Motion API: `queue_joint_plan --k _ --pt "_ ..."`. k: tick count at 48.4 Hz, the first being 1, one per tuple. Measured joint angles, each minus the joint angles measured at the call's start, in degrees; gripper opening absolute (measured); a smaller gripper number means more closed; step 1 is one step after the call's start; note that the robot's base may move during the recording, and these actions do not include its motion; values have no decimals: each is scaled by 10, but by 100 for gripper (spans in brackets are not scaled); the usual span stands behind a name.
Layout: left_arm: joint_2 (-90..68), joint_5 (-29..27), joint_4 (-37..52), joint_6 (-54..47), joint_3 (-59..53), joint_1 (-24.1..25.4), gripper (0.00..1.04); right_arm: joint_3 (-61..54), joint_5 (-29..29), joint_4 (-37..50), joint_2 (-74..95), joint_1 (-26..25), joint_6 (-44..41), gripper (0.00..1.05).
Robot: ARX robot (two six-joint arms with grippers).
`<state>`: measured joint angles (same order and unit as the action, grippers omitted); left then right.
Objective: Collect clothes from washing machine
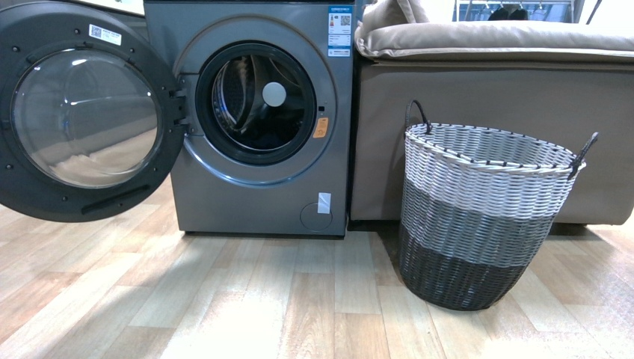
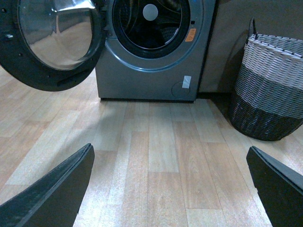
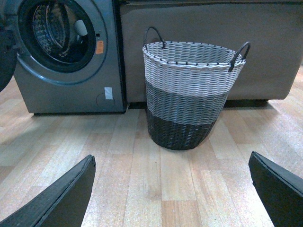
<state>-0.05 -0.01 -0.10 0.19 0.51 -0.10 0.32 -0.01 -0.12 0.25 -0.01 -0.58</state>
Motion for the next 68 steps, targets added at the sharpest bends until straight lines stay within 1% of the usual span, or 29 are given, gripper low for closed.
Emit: queue_joint_plan --k 68 --pt "0 0 0 0 0 0 98 0 -1 0 0 0 0 97"
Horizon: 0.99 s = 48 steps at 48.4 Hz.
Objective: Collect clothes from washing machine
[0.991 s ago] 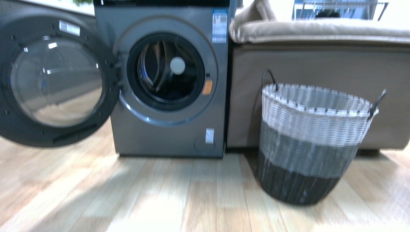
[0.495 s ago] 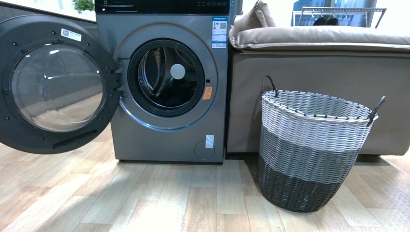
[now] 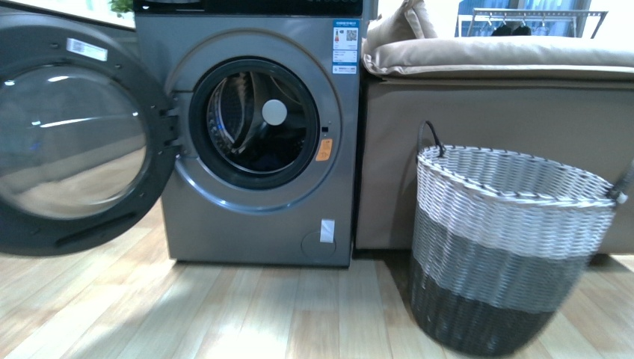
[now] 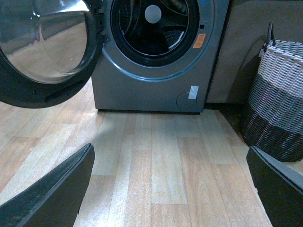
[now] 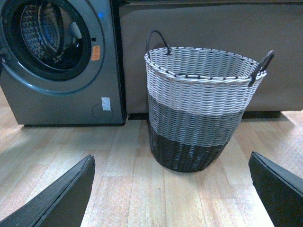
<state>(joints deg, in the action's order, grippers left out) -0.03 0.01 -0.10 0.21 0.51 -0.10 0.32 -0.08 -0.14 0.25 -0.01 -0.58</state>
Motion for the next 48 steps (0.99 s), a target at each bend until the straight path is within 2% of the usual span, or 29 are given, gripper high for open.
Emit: queue_joint_plan --k 48 --pt "0 -1 0 0 0 0 98 0 2 0 0 0 0 97"
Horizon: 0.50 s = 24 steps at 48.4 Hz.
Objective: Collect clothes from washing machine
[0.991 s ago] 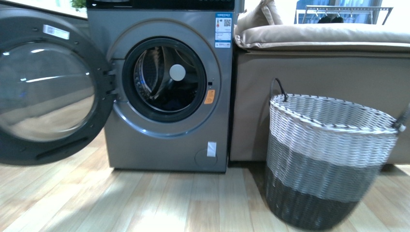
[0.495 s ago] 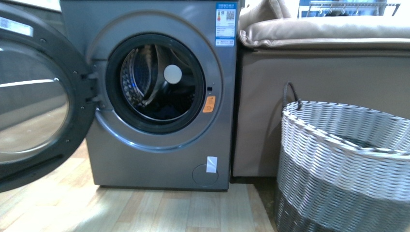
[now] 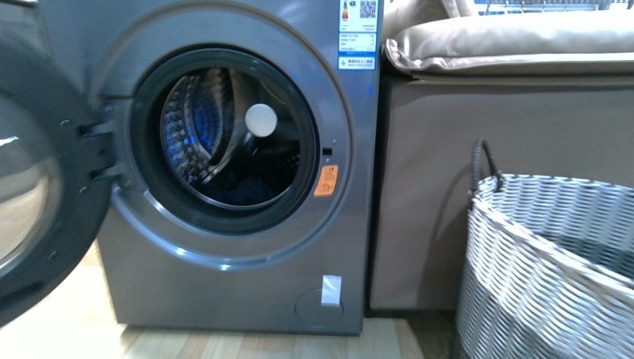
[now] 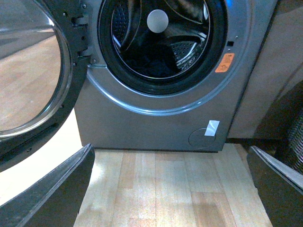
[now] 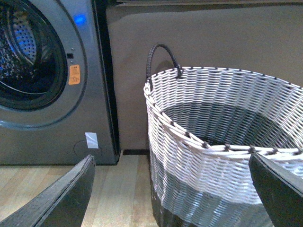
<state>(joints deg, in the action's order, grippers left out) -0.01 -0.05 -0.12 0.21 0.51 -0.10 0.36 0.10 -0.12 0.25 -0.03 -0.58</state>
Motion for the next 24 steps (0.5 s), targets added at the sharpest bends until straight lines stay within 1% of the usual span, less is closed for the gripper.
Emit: queue_joint_plan --k 24 --pt "0 0 0 0 0 0 98 0 -2 0 0 0 0 97"
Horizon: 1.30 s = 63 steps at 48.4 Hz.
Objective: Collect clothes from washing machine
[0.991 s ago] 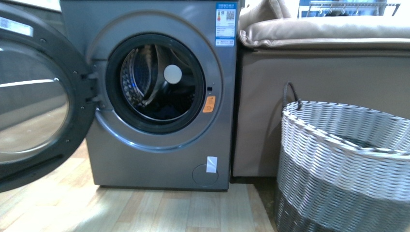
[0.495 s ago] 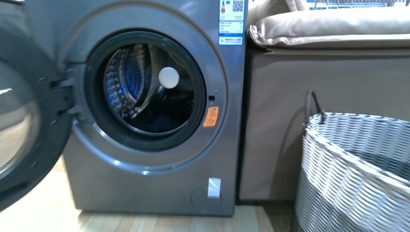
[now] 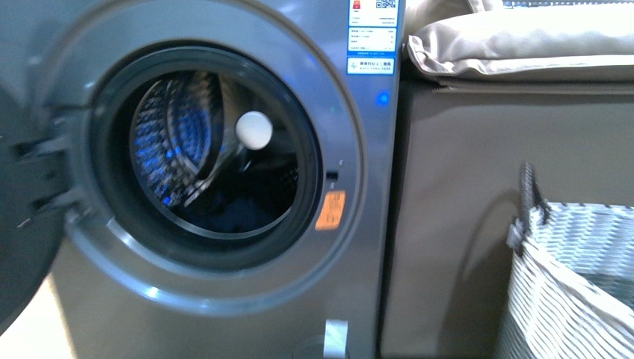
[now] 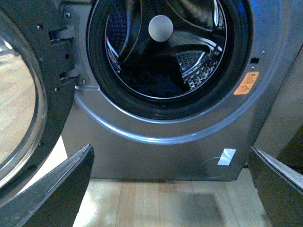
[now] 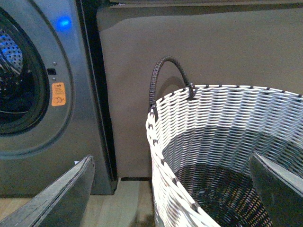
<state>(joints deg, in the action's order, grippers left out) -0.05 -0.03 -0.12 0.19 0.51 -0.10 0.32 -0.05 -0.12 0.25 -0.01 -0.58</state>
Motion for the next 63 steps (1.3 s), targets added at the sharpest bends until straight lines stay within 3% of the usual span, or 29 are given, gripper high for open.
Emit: queue_joint_plan --k 34,36,39,42,54,63 --pt "0 0 0 0 0 0 98 0 0 0 0 0 0 97" --pt "-6 35 -9 15 2 12 98 0 0 0 0 0 0 97" --pt "-24 141 -37 69 9 44 98 0 0 0 0 0 0 97" --pt "-35 185 -44 103 9 58 98 0 0 0 0 0 0 97" --pt "-91 148 30 118 12 46 98 0 0 0 0 0 0 97" --pt "-211 122 166 94 29 24 98 0 0 0 0 0 0 97"
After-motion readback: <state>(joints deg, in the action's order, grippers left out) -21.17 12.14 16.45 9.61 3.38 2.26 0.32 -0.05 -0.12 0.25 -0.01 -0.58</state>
